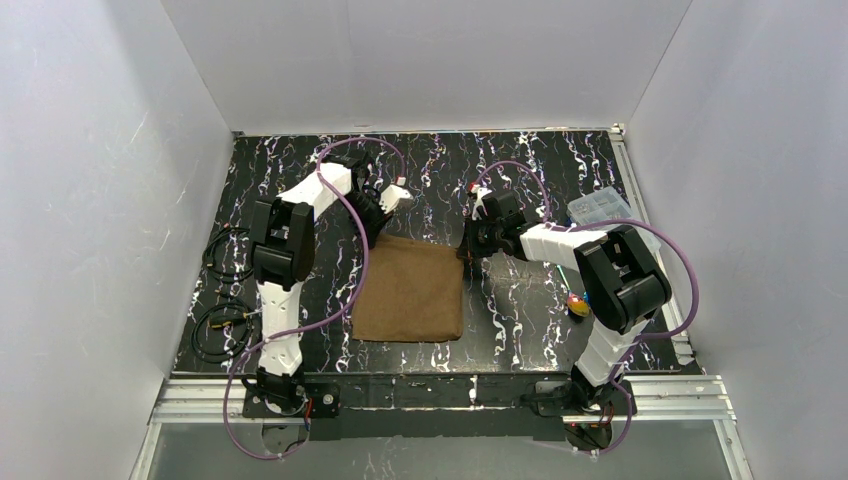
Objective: Fold the napkin into a case and place the utensils inside
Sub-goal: Turn over the upper triangle folded napkin at the center of the board.
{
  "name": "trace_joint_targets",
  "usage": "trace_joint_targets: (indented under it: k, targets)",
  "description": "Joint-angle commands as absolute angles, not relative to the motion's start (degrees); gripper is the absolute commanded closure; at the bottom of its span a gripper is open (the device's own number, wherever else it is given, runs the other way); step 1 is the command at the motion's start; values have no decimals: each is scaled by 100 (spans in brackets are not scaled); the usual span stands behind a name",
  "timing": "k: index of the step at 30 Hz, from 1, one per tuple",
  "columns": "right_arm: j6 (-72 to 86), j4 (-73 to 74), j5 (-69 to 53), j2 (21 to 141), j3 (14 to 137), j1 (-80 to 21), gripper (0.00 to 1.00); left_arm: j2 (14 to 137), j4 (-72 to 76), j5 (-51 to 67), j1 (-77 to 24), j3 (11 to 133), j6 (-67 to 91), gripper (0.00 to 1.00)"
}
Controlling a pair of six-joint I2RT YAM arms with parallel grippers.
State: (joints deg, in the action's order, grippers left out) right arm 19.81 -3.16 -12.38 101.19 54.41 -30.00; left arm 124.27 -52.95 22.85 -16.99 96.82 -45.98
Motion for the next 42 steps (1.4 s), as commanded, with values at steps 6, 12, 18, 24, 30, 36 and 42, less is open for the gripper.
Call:
trace_joint_targets:
  k: [6, 12, 18, 24, 30, 36, 42]
  targets:
    - [2034, -458, -1257, 9868, 5372, -2967, 99, 11827, -5449, 2596, -1685, 9510, -4556, 100]
    - [2045, -475, -1237, 9836, 5350, -2964, 98, 11672, -5440, 2566, -1687, 9688, -4451, 100]
    - [2061, -492, -1239, 9845, 5373, -2962, 96, 11928, -5208, 2423, -1738, 9940, -4354, 100]
    - [2057, -510, -1248, 9817, 5336, -2942, 96, 12362, -4683, 2075, -1748, 10099, -4088, 100]
    - [2010, -508, -1201, 9716, 5258, -2921, 90, 12714, -4464, 1654, -1757, 10283, -3858, 100]
    - [1863, -405, -1079, 9678, 5298, -2921, 67, 12860, -4228, 1664, -1768, 10265, -3639, 100]
    - [1706, -47, -506, 9318, 5408, -2930, 44, 12964, -4172, 1620, -1774, 10302, -3309, 100]
